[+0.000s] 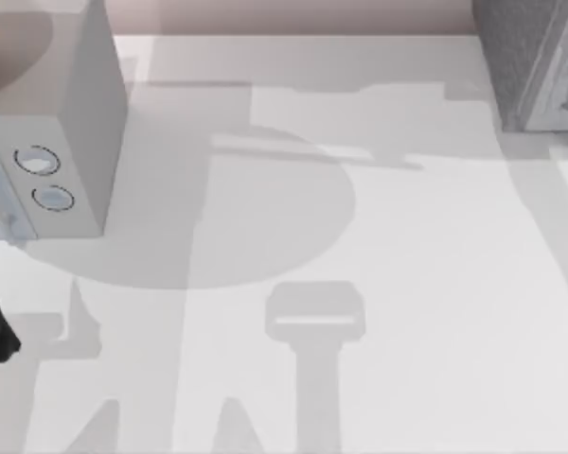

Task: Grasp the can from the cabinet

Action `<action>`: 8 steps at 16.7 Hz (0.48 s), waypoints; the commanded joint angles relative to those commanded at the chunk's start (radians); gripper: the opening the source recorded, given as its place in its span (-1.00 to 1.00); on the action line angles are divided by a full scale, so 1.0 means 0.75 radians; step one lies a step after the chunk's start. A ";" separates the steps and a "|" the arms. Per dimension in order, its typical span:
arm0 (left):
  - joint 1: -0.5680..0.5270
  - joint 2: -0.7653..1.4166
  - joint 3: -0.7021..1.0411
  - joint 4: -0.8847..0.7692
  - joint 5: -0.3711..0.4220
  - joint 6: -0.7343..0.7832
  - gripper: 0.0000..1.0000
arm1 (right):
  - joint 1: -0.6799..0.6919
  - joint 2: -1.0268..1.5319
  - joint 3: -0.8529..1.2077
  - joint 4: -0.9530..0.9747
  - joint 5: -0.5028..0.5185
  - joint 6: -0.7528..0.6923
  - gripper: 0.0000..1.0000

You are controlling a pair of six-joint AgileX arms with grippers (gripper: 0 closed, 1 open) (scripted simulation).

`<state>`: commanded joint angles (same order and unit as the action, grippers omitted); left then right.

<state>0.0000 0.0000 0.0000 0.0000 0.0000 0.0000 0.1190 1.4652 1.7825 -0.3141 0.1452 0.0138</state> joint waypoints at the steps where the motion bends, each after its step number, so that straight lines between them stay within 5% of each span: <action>1: 0.000 0.000 0.000 0.000 0.000 0.000 1.00 | -0.019 0.046 0.012 0.034 -0.018 0.001 1.00; 8: 0.000 0.000 0.000 0.000 0.000 0.000 1.00 | -0.051 0.127 0.028 0.098 -0.052 0.003 1.00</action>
<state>0.0000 0.0000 0.0000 0.0000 0.0000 0.0000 0.0811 1.5607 1.8038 -0.2409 0.1065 0.0159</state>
